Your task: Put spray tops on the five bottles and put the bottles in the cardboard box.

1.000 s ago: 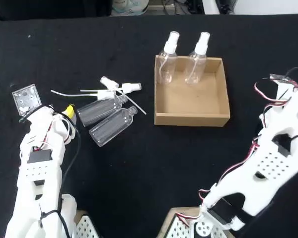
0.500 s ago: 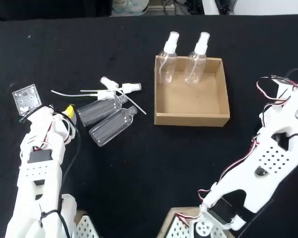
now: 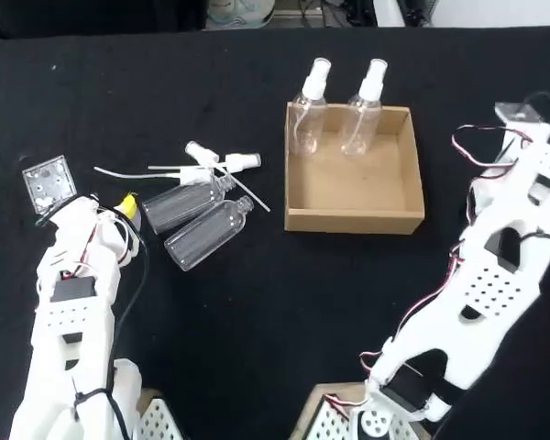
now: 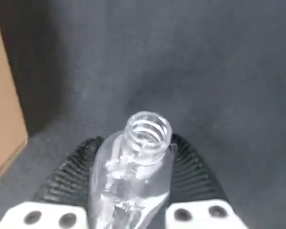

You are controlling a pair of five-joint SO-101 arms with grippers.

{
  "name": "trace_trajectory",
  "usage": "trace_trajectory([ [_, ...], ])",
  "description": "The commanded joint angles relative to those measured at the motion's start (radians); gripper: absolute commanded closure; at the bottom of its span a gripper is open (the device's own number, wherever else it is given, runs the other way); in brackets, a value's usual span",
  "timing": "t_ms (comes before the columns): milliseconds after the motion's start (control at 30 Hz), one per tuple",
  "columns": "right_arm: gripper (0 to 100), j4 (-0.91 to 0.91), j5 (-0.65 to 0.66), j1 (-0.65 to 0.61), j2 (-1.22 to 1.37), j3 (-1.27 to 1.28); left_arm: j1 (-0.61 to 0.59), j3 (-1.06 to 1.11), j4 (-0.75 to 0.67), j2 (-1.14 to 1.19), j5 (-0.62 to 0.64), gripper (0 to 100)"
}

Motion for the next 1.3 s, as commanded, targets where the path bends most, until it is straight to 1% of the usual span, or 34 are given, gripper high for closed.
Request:
trace_trajectory([
  [0, 88.4, -0.023, -0.015, -0.040, -0.031, -0.027, -0.004, -0.008, -0.011, -0.008, 0.005, 80],
  [100, 74.2, 0.029, -0.044, -0.057, -0.021, -0.028, -0.004, -0.008, -0.011, -0.008, 0.005, 80],
  [167, 69.4, 0.038, -0.049, -0.064, -0.021, -0.028, -0.004, -0.008, -0.012, -0.008, 0.005, 80],
  [200, 69.4, 0.038, -0.061, -0.064, -0.021, -0.028, -0.004, -0.008, -0.012, -0.008, 0.005, 80],
  [367, 75.4, 0.040, -0.219, -0.046, -0.015, -0.074, -0.004, -0.008, -0.011, -0.008, 0.005, 80],
  [500, 76.2, 0.031, -0.265, -0.043, -0.013, -0.073, -0.004, -0.008, -0.011, -0.008, 0.005, 80],
  [700, 76.5, 0.005, -0.256, -0.032, 0.044, -0.085, -0.004, -0.008, -0.011, -0.008, 0.005, 80],
  [767, 76.5, 0.000, -0.230, -0.023, 0.081, -0.088, -0.004, -0.008, -0.011, -0.008, 0.005, 80],
  [1000, 76.6, 0.117, -0.206, -0.011, 0.114, -0.214, -0.004, -0.008, -0.014, -0.008, 0.005, 80],
  [1133, 76.6, 0.212, -0.115, -0.014, 0.116, -0.265, -0.004, -0.008, -0.012, -0.008, 0.005, 80],
  [1267, 76.1, 0.210, -0.043, -0.006, 0.116, -0.268, -0.004, -0.008, -0.012, -0.008, 0.005, 80],
])
